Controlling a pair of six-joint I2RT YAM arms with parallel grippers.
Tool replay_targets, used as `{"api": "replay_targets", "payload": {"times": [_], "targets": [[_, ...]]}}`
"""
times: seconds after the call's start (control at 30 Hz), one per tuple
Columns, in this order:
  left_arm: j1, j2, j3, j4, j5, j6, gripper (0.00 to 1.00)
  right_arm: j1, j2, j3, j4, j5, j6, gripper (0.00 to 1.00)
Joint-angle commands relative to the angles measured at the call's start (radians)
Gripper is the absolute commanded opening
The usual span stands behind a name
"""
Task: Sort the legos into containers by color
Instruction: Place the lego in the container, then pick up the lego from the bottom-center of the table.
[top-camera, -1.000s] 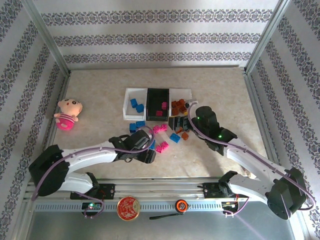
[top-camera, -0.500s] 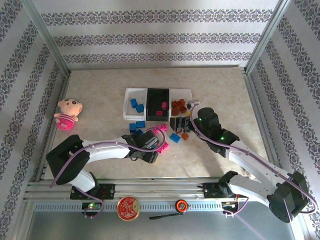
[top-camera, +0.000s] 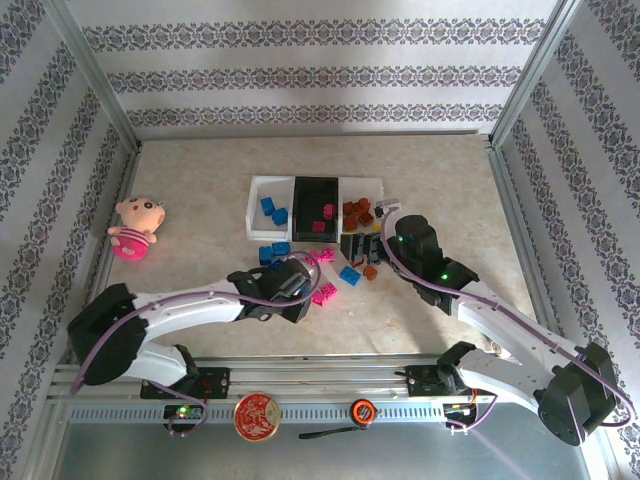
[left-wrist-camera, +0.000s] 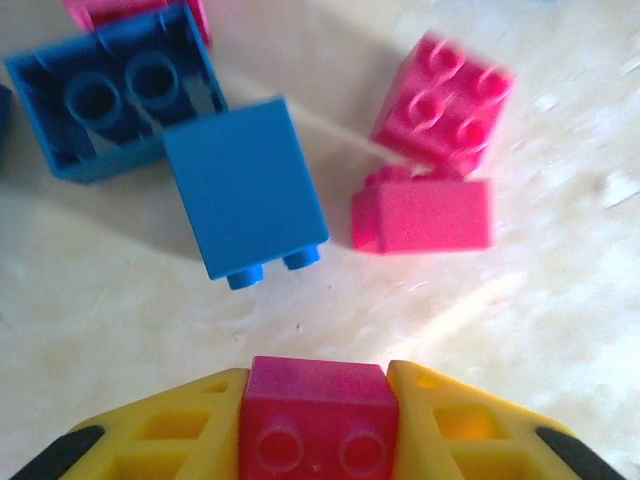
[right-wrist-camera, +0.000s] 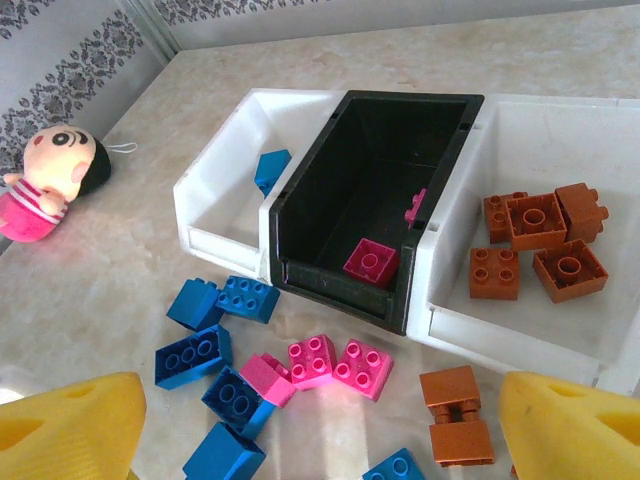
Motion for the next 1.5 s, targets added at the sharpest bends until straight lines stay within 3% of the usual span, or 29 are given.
{"api": "replay_targets", "payload": {"times": [0.0, 0.13, 0.33, 0.67, 0.77, 0.87, 1.07, 1.27, 1.47], "targets": [[0.081, -0.076, 0.049, 0.032, 0.039, -0.001, 0.33, 0.009, -0.001, -0.031, 0.012, 0.010, 0.019, 0.91], [0.190, -0.033, 0.162, 0.077, 0.082, 0.028, 0.30, 0.009, 0.003, -0.051, 0.017, -0.004, 0.033, 0.90], [0.301, 0.183, 0.348, 0.160, 0.114, 0.040, 0.29, 0.012, -0.006, -0.090, 0.016, -0.016, 0.046, 0.89], [0.392, 0.517, 0.636, 0.161, 0.085, 0.014, 0.29, 0.022, -0.033, -0.146, -0.004, -0.040, 0.064, 0.87], [0.404, 0.570, 0.698, 0.148, 0.101, 0.007, 0.37, 0.027, -0.038, -0.157, -0.011, -0.046, 0.065, 0.87], [0.404, 0.597, 0.739, 0.140, 0.121, 0.000, 0.52, 0.032, -0.040, -0.170, -0.014, -0.064, 0.065, 0.87], [0.402, 0.530, 0.734, 0.154, 0.167, -0.021, 0.79, 0.064, -0.016, -0.169, -0.047, -0.123, 0.036, 0.87], [0.401, 0.289, 0.532, 0.266, 0.241, -0.077, 0.98, 0.169, 0.061, -0.128, -0.096, -0.141, -0.016, 0.80], [0.399, -0.005, 0.201, 0.361, 0.255, -0.140, 1.00, 0.274, 0.193, -0.088, -0.093, -0.156, -0.020, 0.79]]}}
